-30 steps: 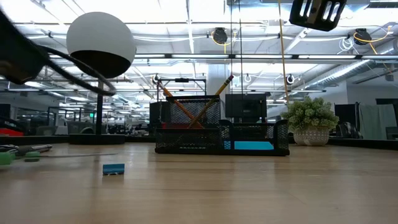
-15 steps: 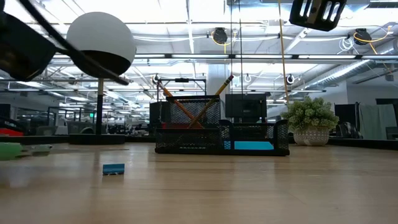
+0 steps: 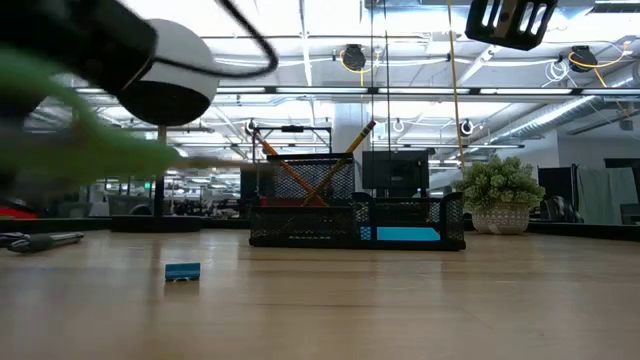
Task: Pick and place office supplies into organizer
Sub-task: Put the green scissors into the desk organizer
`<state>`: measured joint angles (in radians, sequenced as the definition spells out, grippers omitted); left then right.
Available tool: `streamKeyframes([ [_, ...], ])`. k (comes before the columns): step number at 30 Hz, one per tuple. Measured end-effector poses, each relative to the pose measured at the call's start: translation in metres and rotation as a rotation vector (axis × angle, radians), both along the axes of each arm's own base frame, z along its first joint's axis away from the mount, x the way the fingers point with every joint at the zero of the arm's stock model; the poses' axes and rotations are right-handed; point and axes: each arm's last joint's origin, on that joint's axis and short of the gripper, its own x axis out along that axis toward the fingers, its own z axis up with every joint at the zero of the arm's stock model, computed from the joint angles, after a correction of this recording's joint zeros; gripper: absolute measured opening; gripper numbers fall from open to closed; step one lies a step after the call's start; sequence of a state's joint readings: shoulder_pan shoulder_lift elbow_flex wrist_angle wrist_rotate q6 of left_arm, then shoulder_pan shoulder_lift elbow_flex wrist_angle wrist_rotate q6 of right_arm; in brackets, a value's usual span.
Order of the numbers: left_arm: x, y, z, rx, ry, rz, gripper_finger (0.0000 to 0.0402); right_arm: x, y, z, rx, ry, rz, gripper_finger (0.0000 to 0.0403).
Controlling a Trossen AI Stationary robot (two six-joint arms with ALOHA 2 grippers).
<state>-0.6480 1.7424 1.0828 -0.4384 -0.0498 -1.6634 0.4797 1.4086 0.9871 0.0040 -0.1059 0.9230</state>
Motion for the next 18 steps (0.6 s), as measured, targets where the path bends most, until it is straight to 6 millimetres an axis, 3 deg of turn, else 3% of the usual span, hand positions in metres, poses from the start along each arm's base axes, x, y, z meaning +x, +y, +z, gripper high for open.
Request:
streamKeyframes([
  [18,0.009,0.050,0.078,0.028,-0.378,0.093,0.0013,0.001,0.001,0.003,0.014,-0.027,0.000,0.0105],
])
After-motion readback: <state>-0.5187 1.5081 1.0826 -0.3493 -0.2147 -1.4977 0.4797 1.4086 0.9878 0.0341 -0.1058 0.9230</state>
